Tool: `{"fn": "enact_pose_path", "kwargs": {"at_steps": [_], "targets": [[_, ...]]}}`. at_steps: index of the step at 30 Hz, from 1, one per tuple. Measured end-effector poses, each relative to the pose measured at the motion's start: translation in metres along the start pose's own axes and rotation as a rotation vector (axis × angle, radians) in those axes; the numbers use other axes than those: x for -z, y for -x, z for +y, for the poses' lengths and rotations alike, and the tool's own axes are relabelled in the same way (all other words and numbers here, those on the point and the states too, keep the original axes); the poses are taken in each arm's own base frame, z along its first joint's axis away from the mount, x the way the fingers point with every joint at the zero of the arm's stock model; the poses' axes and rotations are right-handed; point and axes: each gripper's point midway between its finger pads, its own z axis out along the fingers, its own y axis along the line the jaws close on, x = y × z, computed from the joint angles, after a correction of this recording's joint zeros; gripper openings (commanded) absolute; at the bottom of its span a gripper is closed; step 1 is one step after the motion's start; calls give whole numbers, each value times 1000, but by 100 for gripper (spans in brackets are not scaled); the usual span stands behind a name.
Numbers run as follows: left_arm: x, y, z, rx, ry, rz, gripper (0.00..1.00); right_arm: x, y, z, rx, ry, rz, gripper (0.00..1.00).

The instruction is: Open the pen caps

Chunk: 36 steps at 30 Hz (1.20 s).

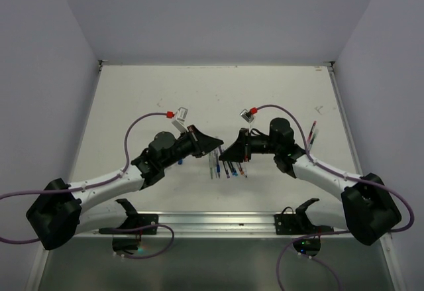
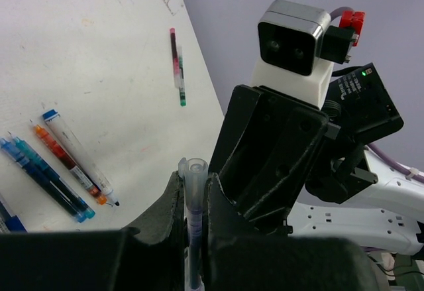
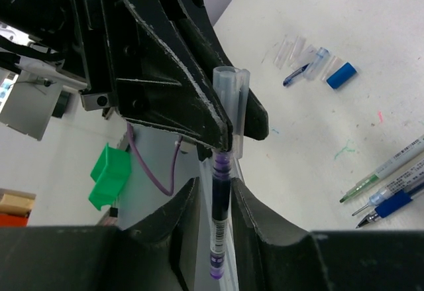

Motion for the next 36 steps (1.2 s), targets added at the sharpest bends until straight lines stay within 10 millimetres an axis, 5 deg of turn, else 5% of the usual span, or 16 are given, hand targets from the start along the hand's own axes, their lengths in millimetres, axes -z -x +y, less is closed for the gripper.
{"fn": "enact_pose_path", "kwargs": {"at_steps": [3, 14, 21, 23, 28, 36], "targets": [[2, 2, -3, -2, -6, -9, 0, -1, -2, -3, -5, -5, 5, 0], [3, 1, 24, -2, 143, -9, 0, -12, -12, -24, 4, -130, 36, 0], [7, 20, 42, -56, 361, -49, 0, -26, -6, -36, 127, -299, 10, 0], [7, 36, 45, -82, 413, -100, 0, -28, -8, -39, 146, -349, 16, 0], [18, 109, 53, -110, 526, -341, 0, -17, -55, -65, 99, -507, 153, 0], [41, 126, 66, -205, 623, -381, 0, 15, -68, -99, 79, -762, 205, 0]]}}
